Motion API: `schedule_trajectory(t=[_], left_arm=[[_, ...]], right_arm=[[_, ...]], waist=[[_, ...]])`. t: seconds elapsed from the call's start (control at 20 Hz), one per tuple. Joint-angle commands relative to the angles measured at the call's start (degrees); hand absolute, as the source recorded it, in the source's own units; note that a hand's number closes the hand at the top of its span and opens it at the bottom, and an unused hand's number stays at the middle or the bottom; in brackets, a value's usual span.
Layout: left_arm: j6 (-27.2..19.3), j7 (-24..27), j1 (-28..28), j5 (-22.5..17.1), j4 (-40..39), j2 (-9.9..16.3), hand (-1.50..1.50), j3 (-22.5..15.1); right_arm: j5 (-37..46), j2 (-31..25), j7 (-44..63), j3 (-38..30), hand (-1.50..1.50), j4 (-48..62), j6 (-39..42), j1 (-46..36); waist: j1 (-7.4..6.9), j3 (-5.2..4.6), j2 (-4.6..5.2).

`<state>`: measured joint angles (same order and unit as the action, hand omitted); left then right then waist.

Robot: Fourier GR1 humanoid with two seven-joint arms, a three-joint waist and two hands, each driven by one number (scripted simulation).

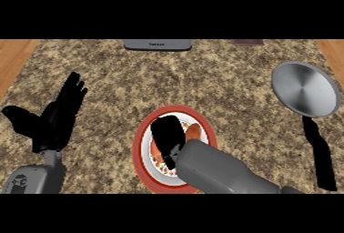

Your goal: Pick the squash from the plate and place it in the pan

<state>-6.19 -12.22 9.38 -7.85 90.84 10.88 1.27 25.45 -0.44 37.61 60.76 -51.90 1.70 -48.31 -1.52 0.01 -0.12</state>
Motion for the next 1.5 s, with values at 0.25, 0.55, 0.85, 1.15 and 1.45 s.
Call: schedule_trajectory(t=[0.25,0.55,0.85,1.15,1.45], left_arm=[[-0.06,0.89,-0.48,0.13,-1.02,-0.55,0.00,1.83],[0.17,-1.30,-0.32,-0.58,0.12,-0.12,0.00,1.84],[-0.13,-2.87,0.18,-0.46,1.73,0.90,0.00,2.68],[1.15,-3.04,-0.05,-1.19,1.00,0.63,0.00,2.71],[1.42,1.84,0.56,0.02,-3.67,-0.53,0.00,3.11]], right_arm=[[2.96,-0.65,1.29,-5.15,1.50,0.29,-4.64,-1.30],[-2.18,-13.37,4.66,-18.83,1.50,8.07,-10.67,-4.08],[10.41,-19.24,13.40,-15.15,1.50,2.90,-12.99,-12.45],[14.86,-23.58,20.22,-18.16,1.50,-8.68,-7.71,-15.15],[17.45,-27.96,22.25,-24.46,1.50,-14.53,-8.66,-9.37]], waist=[[1.38,-0.02,0.08],[1.73,0.00,0.16],[2.16,-0.05,-0.42],[2.31,-0.03,-0.37],[2.21,-0.03,-0.03]])
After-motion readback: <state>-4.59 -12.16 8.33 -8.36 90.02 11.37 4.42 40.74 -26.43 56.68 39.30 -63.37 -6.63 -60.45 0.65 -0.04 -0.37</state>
